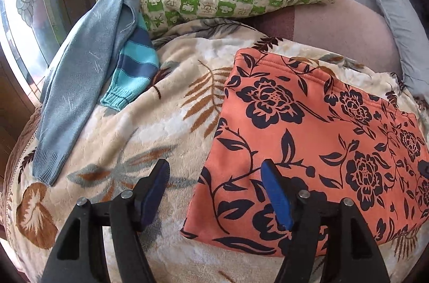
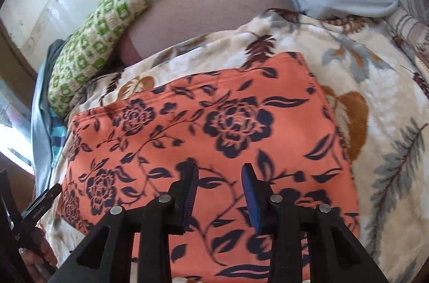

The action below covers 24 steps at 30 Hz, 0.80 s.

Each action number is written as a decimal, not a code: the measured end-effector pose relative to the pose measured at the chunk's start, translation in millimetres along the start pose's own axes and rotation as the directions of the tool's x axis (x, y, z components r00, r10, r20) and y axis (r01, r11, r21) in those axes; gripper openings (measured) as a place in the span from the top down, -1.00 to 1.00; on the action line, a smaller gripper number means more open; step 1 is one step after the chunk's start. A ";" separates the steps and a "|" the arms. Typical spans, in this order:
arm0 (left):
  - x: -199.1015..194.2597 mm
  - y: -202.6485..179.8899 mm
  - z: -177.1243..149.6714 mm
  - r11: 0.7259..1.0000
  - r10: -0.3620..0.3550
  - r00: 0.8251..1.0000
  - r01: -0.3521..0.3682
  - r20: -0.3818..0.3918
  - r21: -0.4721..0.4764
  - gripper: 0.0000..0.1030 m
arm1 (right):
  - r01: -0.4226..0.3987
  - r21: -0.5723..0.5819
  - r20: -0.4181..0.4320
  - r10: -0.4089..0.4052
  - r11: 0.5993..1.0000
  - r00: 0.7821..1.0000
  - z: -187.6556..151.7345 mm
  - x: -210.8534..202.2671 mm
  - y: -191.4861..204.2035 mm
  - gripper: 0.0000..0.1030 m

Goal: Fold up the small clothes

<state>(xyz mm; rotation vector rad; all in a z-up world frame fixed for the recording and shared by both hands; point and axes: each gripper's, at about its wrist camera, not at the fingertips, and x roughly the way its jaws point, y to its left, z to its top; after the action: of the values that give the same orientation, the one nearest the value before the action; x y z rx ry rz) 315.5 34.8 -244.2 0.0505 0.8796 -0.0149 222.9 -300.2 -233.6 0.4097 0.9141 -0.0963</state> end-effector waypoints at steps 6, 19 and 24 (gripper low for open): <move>8.5 -15.0 -3.6 0.997 0.043 0.999 -0.042 -0.015 0.064 -0.38 | 0.008 -0.096 -0.100 -0.018 0.995 0.995 -11.8 35.9 18.7 0.26; 11.3 -24.9 -5.7 0.992 0.065 0.998 -0.064 -0.003 0.112 -0.39 | 0.018 -0.037 -0.056 -0.020 0.999 0.998 10.7 48.2 11.2 0.01; 5.4 -23.9 -5.4 0.991 0.075 0.997 -0.075 0.003 0.109 -0.38 | -0.008 -0.058 -0.055 0.005 0.998 0.998 7.4 35.7 24.6 0.01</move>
<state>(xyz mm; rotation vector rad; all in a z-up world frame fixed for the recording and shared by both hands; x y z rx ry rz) 313.9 11.3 -252.6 0.1861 0.8772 0.0073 256.5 -277.2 -250.2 0.3623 0.9677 -0.0527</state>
